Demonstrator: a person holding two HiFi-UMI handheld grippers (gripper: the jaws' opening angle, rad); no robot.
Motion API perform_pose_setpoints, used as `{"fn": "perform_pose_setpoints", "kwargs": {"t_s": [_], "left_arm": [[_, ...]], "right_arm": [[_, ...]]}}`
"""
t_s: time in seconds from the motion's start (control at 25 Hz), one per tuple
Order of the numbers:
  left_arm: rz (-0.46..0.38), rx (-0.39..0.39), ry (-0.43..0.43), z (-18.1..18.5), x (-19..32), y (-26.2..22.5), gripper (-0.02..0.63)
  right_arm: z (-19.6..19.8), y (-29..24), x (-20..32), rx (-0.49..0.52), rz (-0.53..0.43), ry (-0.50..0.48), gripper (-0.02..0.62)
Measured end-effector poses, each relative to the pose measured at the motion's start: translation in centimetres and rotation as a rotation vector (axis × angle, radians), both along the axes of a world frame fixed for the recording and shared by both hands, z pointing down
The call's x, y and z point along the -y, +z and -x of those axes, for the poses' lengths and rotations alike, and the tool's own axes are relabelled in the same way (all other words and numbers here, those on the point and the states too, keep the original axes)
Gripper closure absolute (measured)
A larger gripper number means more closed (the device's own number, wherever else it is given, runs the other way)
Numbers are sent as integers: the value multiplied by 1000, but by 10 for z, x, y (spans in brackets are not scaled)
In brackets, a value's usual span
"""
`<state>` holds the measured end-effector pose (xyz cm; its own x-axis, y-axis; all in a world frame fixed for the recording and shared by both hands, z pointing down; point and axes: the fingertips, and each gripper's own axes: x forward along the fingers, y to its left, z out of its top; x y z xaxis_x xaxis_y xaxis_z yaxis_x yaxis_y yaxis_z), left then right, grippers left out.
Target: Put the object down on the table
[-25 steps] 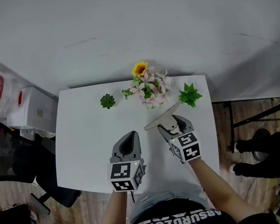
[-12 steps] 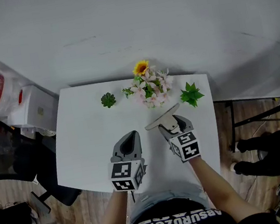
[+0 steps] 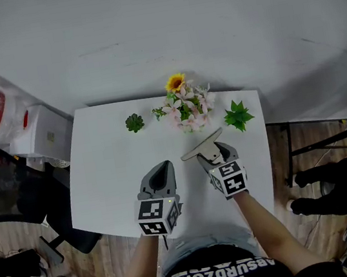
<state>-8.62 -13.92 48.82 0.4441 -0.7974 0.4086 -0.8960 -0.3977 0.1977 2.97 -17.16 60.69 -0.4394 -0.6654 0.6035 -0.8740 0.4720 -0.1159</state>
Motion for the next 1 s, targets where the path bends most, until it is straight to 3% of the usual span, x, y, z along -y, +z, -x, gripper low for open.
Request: {"fn": "perform_pose_setpoints", "kwargs": {"t_s": [1.0], "left_arm": [[16, 4, -15, 6, 7, 9, 609]], "right_arm": [[2, 45, 4, -56, 79, -22, 310]]}}
